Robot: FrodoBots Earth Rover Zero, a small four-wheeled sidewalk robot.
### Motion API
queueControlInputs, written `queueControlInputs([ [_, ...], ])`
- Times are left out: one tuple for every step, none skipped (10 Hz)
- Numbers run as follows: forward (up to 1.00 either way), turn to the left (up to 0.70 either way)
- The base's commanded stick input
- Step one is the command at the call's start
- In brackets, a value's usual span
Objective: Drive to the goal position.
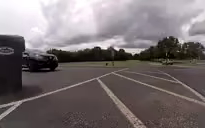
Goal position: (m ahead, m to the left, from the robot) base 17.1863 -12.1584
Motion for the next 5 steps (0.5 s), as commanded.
queueControlInputs([
  [0.0,0.0],
  [0.09,0.0],
  [0.45,0.0],
  [0.45,0.0],
  [0.45,0.0],
])
